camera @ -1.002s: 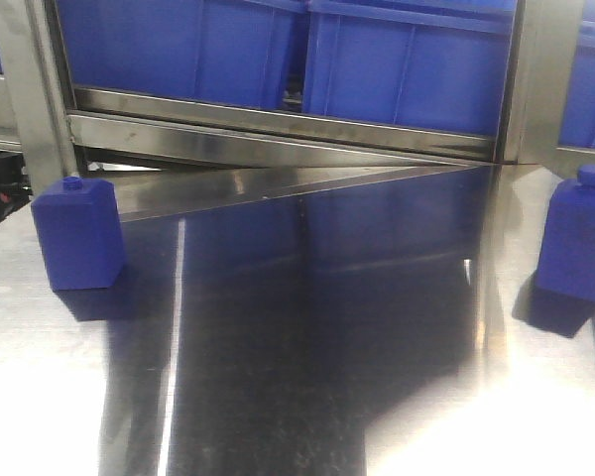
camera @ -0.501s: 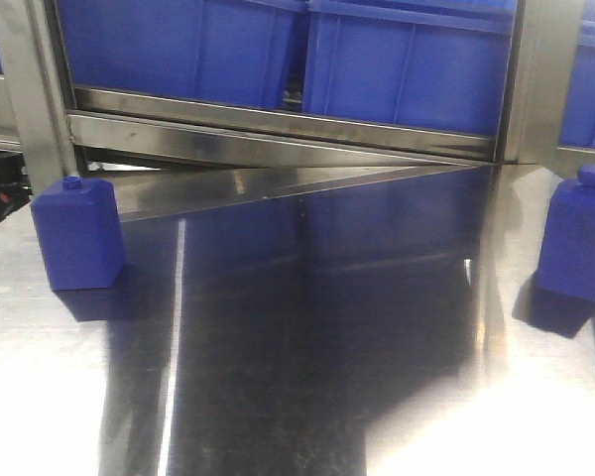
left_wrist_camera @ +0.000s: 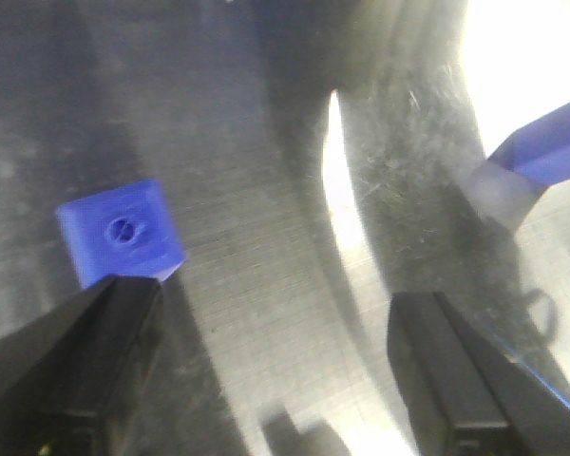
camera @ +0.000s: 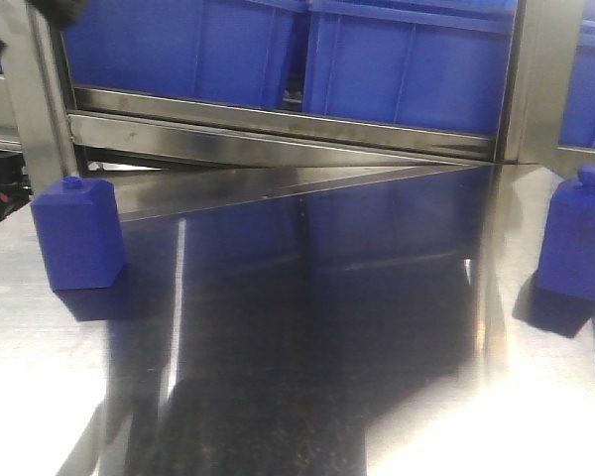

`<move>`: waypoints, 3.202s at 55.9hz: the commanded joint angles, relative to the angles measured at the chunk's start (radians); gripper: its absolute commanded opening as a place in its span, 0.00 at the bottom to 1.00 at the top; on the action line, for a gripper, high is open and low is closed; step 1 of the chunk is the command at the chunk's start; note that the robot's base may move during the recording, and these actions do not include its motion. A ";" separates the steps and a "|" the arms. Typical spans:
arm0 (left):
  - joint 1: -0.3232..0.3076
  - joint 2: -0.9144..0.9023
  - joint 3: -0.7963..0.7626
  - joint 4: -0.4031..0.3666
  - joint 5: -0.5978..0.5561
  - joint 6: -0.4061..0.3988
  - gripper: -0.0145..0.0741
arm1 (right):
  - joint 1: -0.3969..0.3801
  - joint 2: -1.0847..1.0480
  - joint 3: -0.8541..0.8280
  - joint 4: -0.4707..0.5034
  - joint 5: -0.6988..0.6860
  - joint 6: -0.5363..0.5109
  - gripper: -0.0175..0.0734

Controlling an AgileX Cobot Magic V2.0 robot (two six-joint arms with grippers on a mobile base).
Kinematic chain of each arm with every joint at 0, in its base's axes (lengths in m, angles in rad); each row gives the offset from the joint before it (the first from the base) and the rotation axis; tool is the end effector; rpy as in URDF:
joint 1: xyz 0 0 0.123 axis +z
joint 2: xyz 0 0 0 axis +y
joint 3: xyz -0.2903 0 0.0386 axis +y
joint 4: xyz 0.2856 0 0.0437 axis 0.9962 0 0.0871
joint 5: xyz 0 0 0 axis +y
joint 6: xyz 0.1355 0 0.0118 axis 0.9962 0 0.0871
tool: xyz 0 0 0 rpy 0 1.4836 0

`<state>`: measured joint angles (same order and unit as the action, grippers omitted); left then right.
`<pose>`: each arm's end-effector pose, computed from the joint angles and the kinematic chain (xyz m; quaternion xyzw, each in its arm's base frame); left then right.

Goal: Pick and sort blue part to right shelf
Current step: 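Close the left gripper on the tall blue block, then lift the tall blue block off the table with the left gripper, then lower the right gripper over the blue square-topped part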

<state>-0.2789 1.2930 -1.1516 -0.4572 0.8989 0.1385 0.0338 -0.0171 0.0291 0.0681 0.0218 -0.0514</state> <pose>0.3002 -0.1349 0.3158 0.1135 0.9244 -0.2321 0.2805 0.1309 0.0046 0.2041 -0.0064 0.6879 0.0188 0.7255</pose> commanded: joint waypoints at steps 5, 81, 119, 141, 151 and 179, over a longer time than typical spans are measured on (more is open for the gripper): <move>-0.067 0.087 -0.142 0.222 0.020 -0.284 0.72 | -0.004 -0.010 -0.008 0.002 -0.085 0.002 0.31; -0.071 0.429 -0.254 0.368 0.070 -0.370 0.71 | -0.004 -0.010 -0.008 0.002 -0.085 0.002 0.31; -0.071 0.495 -0.318 0.361 0.164 -0.370 0.59 | -0.004 -0.010 -0.008 0.002 -0.085 0.002 0.31; -0.113 0.264 -0.294 0.521 0.117 -0.305 0.59 | -0.004 -0.010 -0.008 0.002 -0.091 0.002 0.31; -0.121 0.014 -0.122 0.574 -0.044 -0.305 0.59 | -0.004 -0.010 -0.009 0.041 -0.130 0.002 0.31; -0.121 -0.793 0.446 0.670 -0.418 -0.305 0.59 | -0.004 0.139 -0.401 0.082 0.278 0.002 0.34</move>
<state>-0.3938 0.5758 -0.7264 0.1998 0.6001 -0.1667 0.0338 0.0426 -0.2665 0.1453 0.2931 -0.0514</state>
